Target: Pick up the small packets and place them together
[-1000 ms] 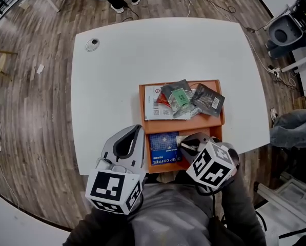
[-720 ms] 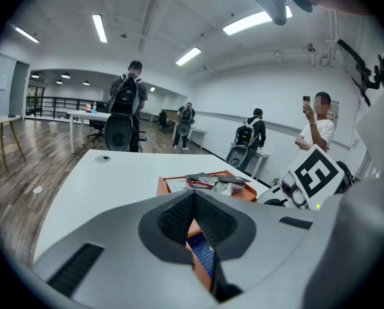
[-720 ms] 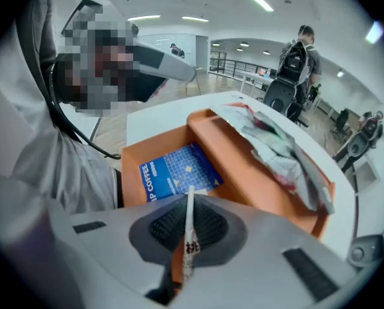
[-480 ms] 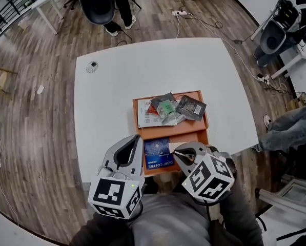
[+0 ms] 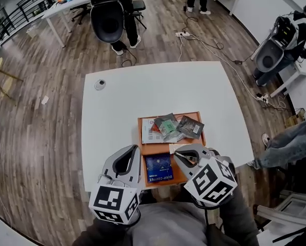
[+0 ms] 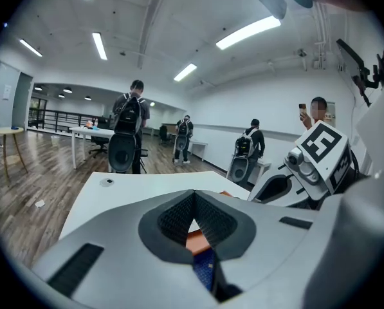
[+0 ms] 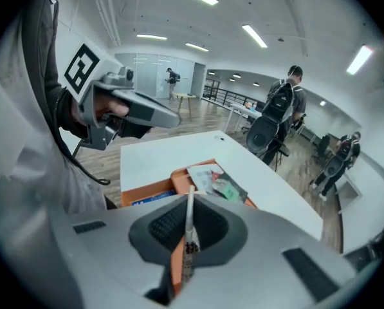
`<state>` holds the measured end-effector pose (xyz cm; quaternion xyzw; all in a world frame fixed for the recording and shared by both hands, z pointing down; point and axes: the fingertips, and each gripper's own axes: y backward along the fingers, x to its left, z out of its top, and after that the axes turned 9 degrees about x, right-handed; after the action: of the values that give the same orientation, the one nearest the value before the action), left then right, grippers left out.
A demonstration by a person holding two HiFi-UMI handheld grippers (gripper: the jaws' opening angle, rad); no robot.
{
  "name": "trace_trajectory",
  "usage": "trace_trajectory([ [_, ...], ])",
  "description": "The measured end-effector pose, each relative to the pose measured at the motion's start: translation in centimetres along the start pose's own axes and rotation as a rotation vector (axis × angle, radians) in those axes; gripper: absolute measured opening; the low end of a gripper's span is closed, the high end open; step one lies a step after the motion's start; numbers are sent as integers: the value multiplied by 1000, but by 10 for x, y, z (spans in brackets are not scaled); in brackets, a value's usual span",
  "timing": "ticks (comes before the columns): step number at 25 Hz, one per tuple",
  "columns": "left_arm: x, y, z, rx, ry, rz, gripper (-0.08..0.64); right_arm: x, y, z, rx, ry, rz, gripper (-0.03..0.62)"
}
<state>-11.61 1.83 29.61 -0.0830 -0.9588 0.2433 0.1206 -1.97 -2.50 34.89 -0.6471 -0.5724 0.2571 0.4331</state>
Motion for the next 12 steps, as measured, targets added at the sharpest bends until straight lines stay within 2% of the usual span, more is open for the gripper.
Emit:
trace_trajectory([
  [3, 11, -4, 1, -1, 12, 23, -3, -35, 4, 4, -22, -36, -65, 9],
  [7, 25, -13, 2, 11, 35, 47, -3, -77, 1, 1, -2, -80, -125, 8],
  [12, 40, -26, -4, 36, 75, 75, -3, -100, -22, -7, 21, -112, -112, 9],
])
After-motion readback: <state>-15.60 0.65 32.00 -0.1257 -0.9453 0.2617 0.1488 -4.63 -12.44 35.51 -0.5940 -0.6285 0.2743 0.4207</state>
